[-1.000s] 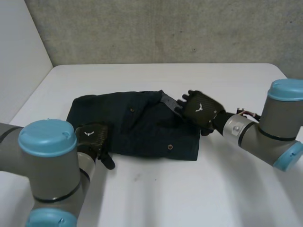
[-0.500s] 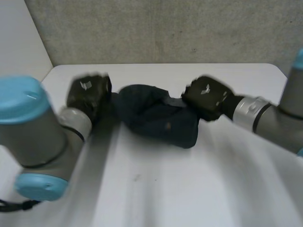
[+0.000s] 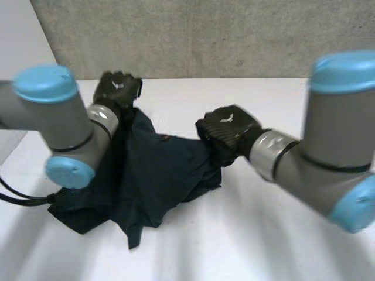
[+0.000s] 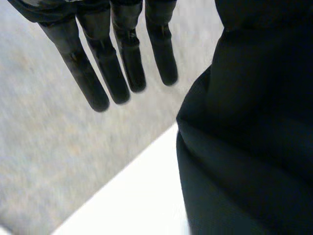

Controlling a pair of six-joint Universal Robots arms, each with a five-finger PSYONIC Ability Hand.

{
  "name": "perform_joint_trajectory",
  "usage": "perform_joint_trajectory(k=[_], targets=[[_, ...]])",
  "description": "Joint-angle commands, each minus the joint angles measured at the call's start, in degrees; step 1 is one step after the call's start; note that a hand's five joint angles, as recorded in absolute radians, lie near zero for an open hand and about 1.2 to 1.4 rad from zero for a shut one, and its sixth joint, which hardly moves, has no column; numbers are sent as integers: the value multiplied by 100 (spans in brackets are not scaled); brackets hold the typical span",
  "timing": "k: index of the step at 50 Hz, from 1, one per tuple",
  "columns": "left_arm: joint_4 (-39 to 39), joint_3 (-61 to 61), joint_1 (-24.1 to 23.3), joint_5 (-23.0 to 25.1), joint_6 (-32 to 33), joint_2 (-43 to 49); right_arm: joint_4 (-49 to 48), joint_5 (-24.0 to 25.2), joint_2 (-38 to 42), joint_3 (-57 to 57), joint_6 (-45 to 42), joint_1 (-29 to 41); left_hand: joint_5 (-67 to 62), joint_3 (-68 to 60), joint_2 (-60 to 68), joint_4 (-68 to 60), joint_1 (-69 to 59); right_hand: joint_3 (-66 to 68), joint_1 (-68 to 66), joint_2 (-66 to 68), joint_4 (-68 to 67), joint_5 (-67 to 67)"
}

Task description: Fold the shorts.

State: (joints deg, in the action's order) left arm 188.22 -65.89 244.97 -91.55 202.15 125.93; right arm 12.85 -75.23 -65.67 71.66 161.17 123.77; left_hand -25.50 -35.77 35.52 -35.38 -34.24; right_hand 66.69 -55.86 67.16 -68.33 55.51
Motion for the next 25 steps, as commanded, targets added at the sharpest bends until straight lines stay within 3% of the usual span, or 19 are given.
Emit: perform_joint_trajectory(k=[1,8,12,17,25], targets=[[-13,235,-116,-258,158,617,-783,-457,879,-205,731,192,2550,2577,-2552,2538,2424,1331,-2414,1284,-1167,1449],[-31,-757,-301,-592,-395,-744,-986,-1422,1302,-608,845,174,2495,2522,-2497,2483,2369,1331,-2414,1284,-1167,1449],[-145,-1687,-362,-1328,-965,-1665,-1152,-1732,1329,-680,977,148,2394,2421,-2396,2382,2268,1331,-2414,1284,-1167,1449],[-593,-2454,-731,-1858,-1608,-2450,-1206,-1662,1372,-645,1065,121,2294,2321,-2296,2281,2168,1331,-2414,1284,-1167,1449],[-1507,-3342,-1258,-1692,-2733,-2846,-1232,-1635,1381,-592,1056,139,1722,1749,-1724,1710,1596,1331,-2414,1284,-1167,1449]])
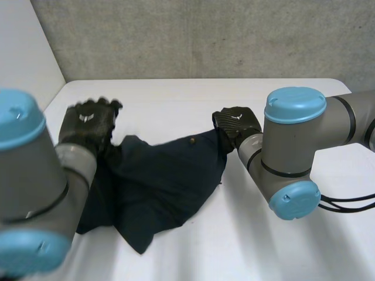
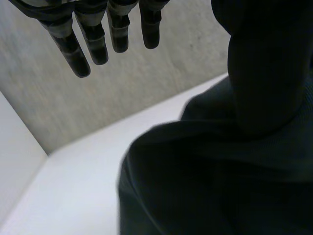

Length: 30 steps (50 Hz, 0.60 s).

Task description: Fold the shorts.

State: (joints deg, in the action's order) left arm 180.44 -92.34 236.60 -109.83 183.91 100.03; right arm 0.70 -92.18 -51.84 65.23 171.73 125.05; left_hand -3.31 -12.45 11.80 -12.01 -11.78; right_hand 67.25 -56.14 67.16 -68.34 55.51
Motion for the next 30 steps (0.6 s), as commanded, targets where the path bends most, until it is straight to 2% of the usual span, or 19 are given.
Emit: perform_joint_trajectory(k=[1,3,7,14,18,21,23,24,25,30], targets=[[-782,-776,-483,216,-1014,-256,-17,59,-1,51,1,10,-548,-634,699,-678,-701,1275,-2386,1284,-1166,1449],[-853,-977,-684,479,-1259,-195,-34,68,-10,69,0,10,-783,-868,933,-912,-935,1275,-2386,1284,-1166,1449],[-853,-1154,-764,752,-1419,-55,-17,147,-10,104,1,10,-852,-937,1002,-981,-1004,1275,-2386,1284,-1166,1449],[-459,-1146,-738,674,-1358,122,-34,384,-80,332,9,-7,-767,-853,918,-897,-920,1275,-2386,1284,-1166,1449],[209,-1058,-239,551,-1156,157,-34,525,-133,438,9,-25,-835,-920,985,-964,-987,1275,-2386,1284,-1166,1449],[403,-970,-44,551,-902,332,-52,552,-168,473,9,-51,-885,-970,1035,-1014,-1038,1275,-2386,1284,-1166,1449],[500,-795,27,533,-568,648,-52,560,-221,482,9,-113,-1873,-1959,2024,-2003,-2026,1275,-2386,1284,-1166,1449],[509,-672,53,525,-358,832,-52,569,-264,491,9,-139,-3826,-3911,3976,-3955,-3979,1275,-2386,1284,-1166,1449],[501,-541,79,498,-173,973,-52,569,-291,491,1,-139,-6493,-6579,6644,-6623,-6646,1275,-2386,1284,-1166,1449],[553,-101,255,516,417,1027,-35,622,-493,473,-157,-148,-6669,-6755,6820,-6799,-6822,1275,-2386,1284,-1166,1449]])
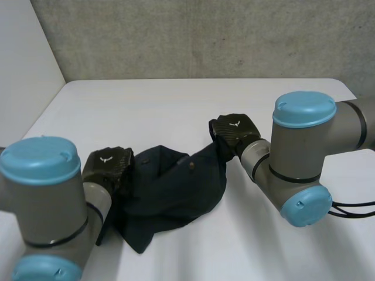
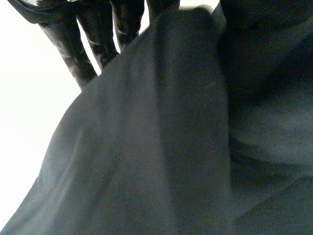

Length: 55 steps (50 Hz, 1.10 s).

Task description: Fold the shorts.

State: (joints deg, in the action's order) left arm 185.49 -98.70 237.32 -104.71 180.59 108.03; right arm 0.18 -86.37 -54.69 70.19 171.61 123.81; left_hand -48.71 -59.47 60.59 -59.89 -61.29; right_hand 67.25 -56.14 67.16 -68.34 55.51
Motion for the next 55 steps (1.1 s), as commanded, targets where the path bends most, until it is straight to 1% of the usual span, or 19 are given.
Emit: perform_joint_trajectory(k=[1,5,7,10,11,14,15,17,18,19,24,30,39,44,45,46,49,52,55], targets=[[197,840,226,21,1037,201,26,50,-226,-23,-180,-23,-2129,-2053,1941,-2011,-1871,1275,-2386,1284,-1166,1449],[681,1606,270,56,1443,297,17,77,-314,4,-409,-23,-2129,-2053,1941,-2011,-1871,1275,-2386,1284,-1166,1449],[935,2228,367,48,1706,611,0,50,-341,39,-435,-23,-2129,-2053,1941,-2011,-1871,1275,-2386,1284,-1166,1449],[955,2933,516,56,2119,1209,-9,24,-306,39,-435,-6,-2129,-2053,1941,-2011,-1871,1275,-2386,1284,-1166,1449],[850,3309,525,91,2382,1612,-9,24,-280,39,-444,12,-2129,-2053,1941,-2011,-1871,1275,-2386,1284,-1166,1449],[709,3646,464,302,2648,2080,-18,6,-174,30,-462,56,-2129,-2053,1941,-2011,-1871,1275,-2386,1284,-1166,1449],[673,3699,403,511,2692,2186,-27,-2,-139,30,-470,56,-66,9,-122,51,191,1275,-2386,1284,-1166,1449],[673,3691,394,671,2701,2204,-44,-2,-51,13,-470,65,3452,3528,-3640,3570,3710,1275,-2386,1284,-1166,1449],[673,3673,376,715,2701,2205,-44,-11,-16,4,-470,65,4769,4844,-4957,4887,5027,1275,-2386,1284,-1166,1449],[664,3630,367,776,2692,2213,-44,-11,-7,4,-470,65,4871,4947,-5059,4989,5129,1275,-2386,1284,-1166,1449],[629,3287,341,760,2648,2047,-53,-20,28,4,-462,56,4871,4947,-5059,4989,5129,1275,-2386,1284,-1166,1449],[629,2804,350,821,2587,1046,-62,-134,55,-40,-426,21,4871,4947,-5059,4989,5129,1275,-2386,1284,-1166,1449],[445,2610,279,821,1805,-484,-53,-161,187,-49,-418,21,4871,4947,-5059,4989,5129,1275,-2386,1284,-1166,1449],[-143,2364,227,821,1366,-968,-53,-161,204,-58,-418,12,4665,4741,-4853,4783,4923,1275,-2386,1284,-1166,1449],[-275,2294,227,821,1287,-1020,-53,-161,204,-58,-418,12,4464,4540,-4653,4582,4722,1275,-2386,1284,-1166,1449],[-563,2119,227,821,1129,-1117,-53,-161,195,-58,-418,-5,3863,3939,-4051,3981,4121,1275,-2386,1284,-1166,1449],[-1004,1820,209,821,874,-1223,-44,-161,178,-58,-418,-23,3354,3430,-3542,3472,3612,1275,-2386,1284,-1166,1449],[-1497,1337,157,821,566,-1293,-44,-161,160,-67,-418,-32,2077,2152,-2265,2195,2335,1275,-2386,1284,-1166,1449],[-1796,774,86,830,328,-1302,-44,-161,134,-67,-418,-111,1956,2031,-2144,2074,2214,1275,-2386,1284,-1166,1449]])
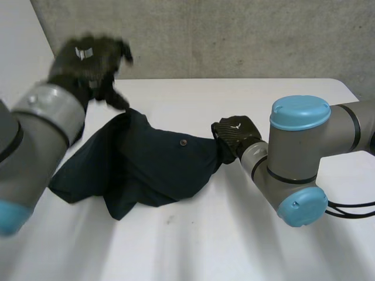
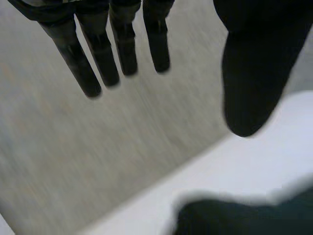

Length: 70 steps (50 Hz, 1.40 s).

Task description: Fold the shorts.

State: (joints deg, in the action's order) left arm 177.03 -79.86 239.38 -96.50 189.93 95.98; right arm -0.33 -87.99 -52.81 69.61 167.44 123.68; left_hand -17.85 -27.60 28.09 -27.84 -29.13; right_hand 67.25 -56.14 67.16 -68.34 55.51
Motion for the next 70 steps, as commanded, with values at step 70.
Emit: perform_joint_trajectory(k=[70], targets=[[1677,-919,329,-361,1072,-1150,112,18,-2276,-377,-1899,-300,-5215,-5240,5191,-5216,-5087,1275,-2386,1284,-1166,1449]])
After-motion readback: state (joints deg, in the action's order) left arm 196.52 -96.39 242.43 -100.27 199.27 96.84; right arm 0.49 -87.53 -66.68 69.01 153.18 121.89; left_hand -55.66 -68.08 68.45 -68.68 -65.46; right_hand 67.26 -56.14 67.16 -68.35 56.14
